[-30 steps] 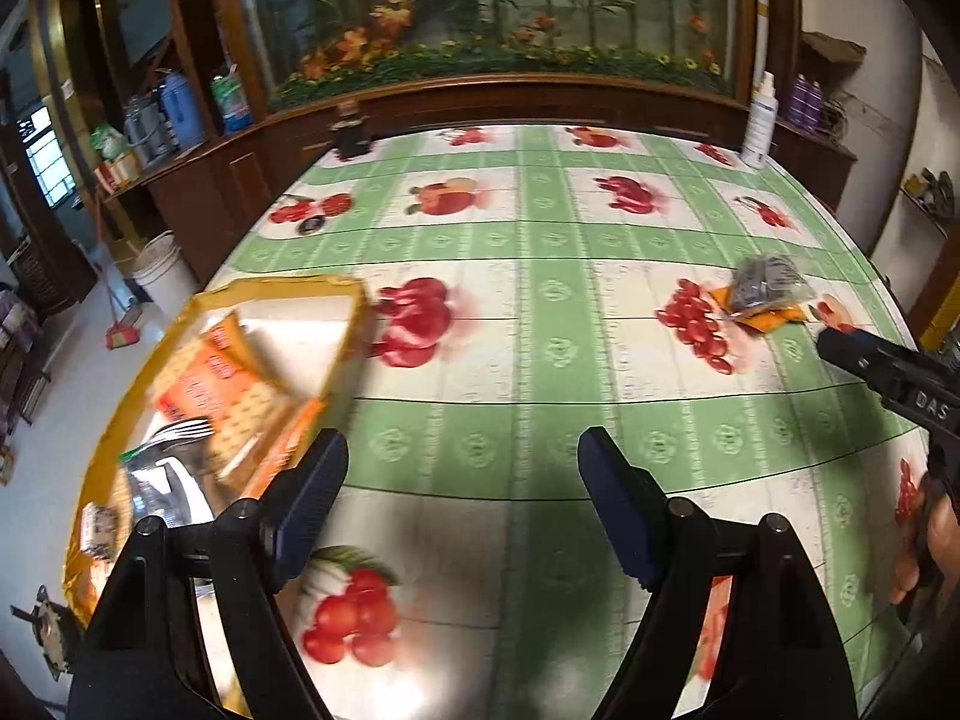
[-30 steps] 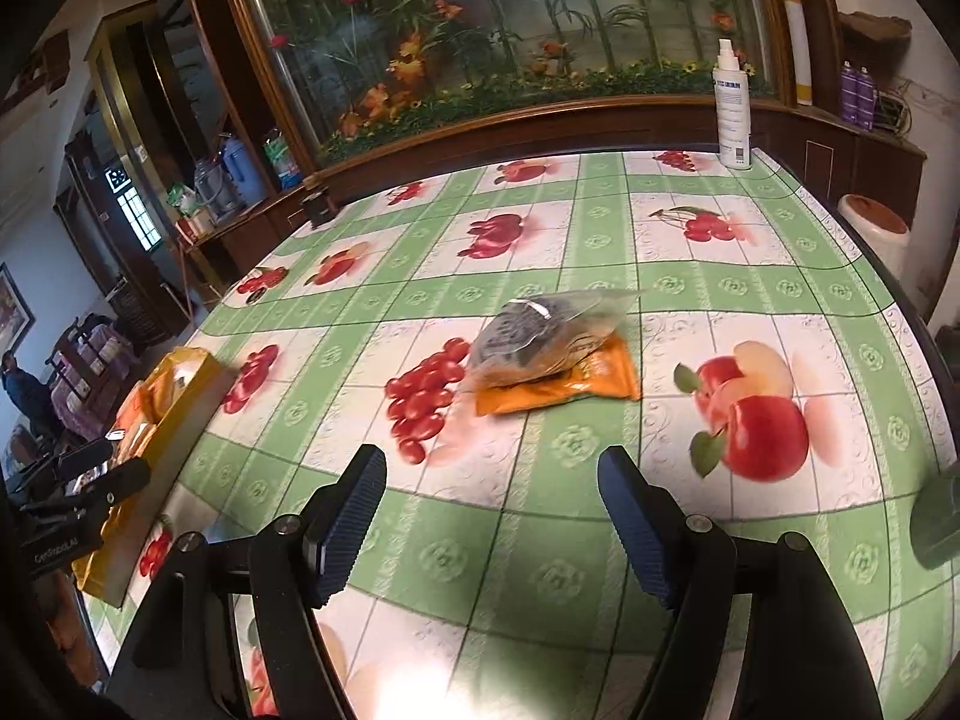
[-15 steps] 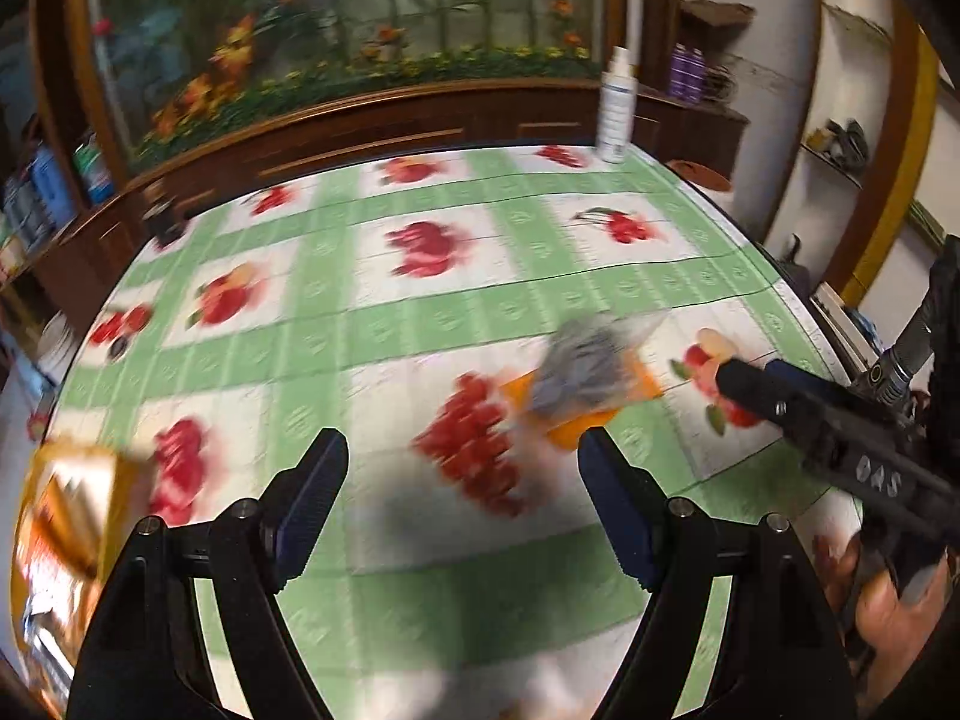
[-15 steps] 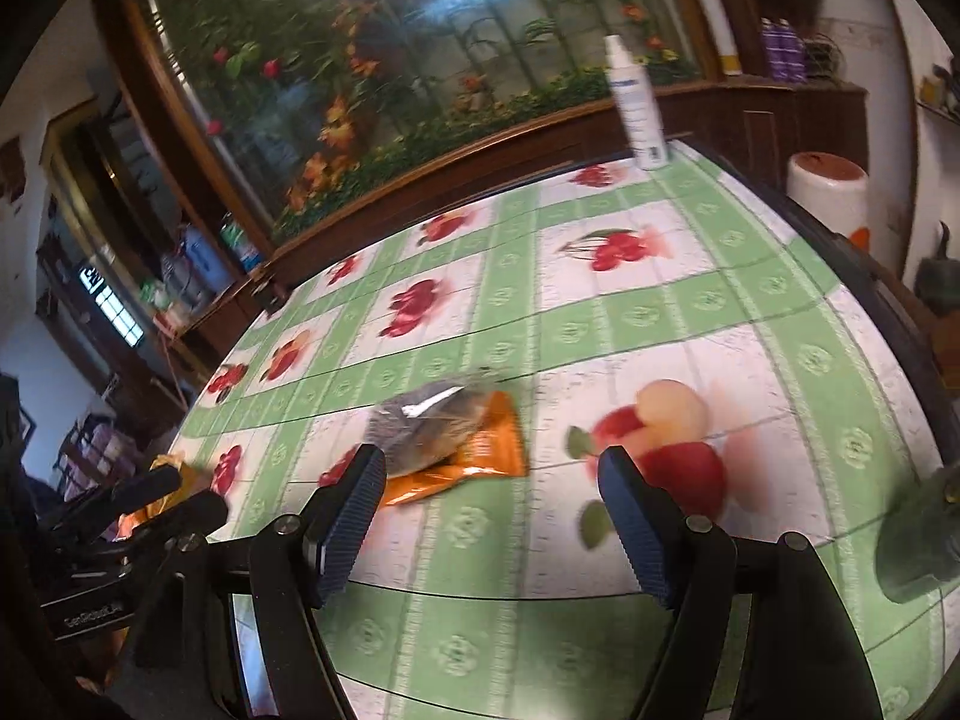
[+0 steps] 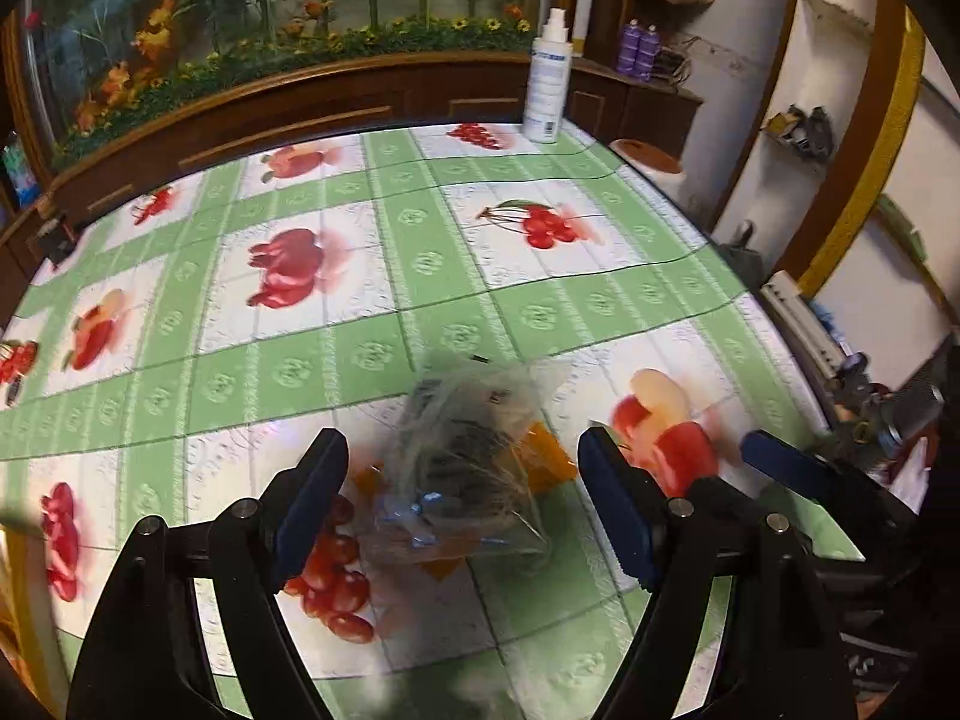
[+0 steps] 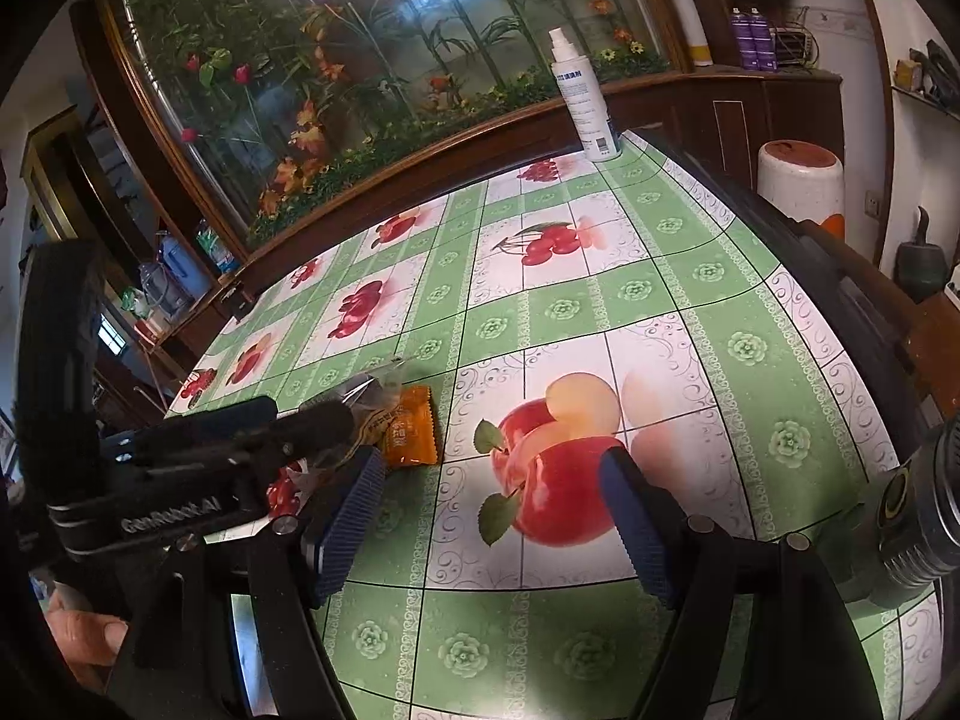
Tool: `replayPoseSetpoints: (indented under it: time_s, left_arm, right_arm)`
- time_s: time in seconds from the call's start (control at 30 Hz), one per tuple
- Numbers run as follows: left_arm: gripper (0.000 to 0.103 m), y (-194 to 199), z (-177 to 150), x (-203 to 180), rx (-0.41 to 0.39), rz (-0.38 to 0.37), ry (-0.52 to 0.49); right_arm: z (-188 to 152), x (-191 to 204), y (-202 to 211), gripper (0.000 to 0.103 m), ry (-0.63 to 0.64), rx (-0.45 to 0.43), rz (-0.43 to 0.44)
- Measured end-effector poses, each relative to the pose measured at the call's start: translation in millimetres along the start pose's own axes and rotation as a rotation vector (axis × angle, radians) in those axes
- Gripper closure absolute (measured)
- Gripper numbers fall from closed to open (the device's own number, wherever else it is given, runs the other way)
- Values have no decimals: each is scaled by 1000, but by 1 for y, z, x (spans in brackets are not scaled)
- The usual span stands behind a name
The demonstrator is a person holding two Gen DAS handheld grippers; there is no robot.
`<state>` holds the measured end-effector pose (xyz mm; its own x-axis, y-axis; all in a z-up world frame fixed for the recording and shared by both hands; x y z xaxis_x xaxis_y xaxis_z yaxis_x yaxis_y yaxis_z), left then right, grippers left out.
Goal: Organize snacks
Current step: 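Grasp the clear dark-filled bag with the left tool while the right tool grasps the orange bag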
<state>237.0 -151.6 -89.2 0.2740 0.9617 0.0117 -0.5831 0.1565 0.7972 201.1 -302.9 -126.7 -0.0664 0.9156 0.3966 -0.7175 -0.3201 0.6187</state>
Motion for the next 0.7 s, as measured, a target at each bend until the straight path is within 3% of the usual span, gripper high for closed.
replayPoseSetpoints:
  time_s: [0.1,0.17,0.2,0.3,0.53,0.7]
  left_arm:
    - [24,-17,2,5,37,1,9]
    - [33,-26,-1,10,55,-16,19]
    - [46,-28,-3,14,63,-38,29]
    - [60,-23,-10,26,33,-24,42]
    - [60,5,-38,80,-2,-33,156]
    - [60,27,-74,130,0,7,257]
  right_arm:
    - [-2,0,-6,27,2,17,-2]
    - [-3,1,-8,27,9,22,-7]
    - [-3,2,-9,27,11,24,-9]
    - [-1,6,-11,27,17,26,-6]
    - [3,41,-38,27,98,69,68]
    - [1,82,-76,27,201,137,82]
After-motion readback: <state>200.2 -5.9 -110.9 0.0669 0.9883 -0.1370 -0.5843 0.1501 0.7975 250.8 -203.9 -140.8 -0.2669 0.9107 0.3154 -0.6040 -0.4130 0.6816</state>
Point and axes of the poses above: each gripper's, at about its wrist camera, not at the fingertips, and y roughly against the way its jaws point, x to its left, z to its top, the point moved 3 cm from there along -y, roughly the way its jaws point, and after that the axes turned 2 degrees about z, right-handed, at the moved point
